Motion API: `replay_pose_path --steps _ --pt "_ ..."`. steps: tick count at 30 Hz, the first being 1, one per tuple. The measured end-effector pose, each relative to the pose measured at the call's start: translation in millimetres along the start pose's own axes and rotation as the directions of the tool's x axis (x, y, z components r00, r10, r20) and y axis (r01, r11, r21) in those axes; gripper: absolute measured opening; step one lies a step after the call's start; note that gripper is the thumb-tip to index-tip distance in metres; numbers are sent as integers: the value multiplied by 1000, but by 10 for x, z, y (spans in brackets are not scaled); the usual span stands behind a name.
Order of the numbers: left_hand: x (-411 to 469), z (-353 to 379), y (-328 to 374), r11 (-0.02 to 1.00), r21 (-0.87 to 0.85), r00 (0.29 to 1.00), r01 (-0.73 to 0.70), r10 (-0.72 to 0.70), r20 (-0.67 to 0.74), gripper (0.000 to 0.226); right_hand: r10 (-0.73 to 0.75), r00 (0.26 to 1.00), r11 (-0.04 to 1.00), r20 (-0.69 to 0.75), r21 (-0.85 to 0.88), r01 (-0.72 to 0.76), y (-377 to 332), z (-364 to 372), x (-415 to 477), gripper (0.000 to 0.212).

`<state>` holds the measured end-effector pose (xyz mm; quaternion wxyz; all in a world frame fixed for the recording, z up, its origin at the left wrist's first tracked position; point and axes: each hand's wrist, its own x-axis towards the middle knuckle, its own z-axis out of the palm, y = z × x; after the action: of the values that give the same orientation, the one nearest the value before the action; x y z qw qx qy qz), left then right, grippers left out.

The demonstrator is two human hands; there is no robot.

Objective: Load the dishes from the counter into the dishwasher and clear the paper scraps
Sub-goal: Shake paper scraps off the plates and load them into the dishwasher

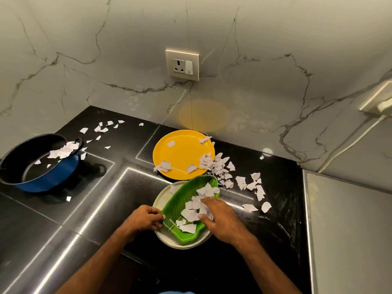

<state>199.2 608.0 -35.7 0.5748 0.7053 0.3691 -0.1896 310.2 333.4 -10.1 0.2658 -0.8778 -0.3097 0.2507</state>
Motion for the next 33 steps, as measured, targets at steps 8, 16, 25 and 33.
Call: replay_pose_path --steps 8,16,25,33 --pt "178 -215 506 976 218 964 -7 65 -258 35 -8 998 1000 -59 15 9 111 -214 35 61" --pt "654 -26 1049 708 -706 975 15 -166 -145 31 -8 996 997 -94 77 16 34 -320 -44 56" --pt "791 147 1172 737 -675 967 46 -202 -154 9 16 993 995 -117 97 -5 90 -354 -55 54" --pt "474 77 1276 584 -804 990 -110 -10 -142 31 -7 983 979 -181 200 44 -66 -449 68 50"
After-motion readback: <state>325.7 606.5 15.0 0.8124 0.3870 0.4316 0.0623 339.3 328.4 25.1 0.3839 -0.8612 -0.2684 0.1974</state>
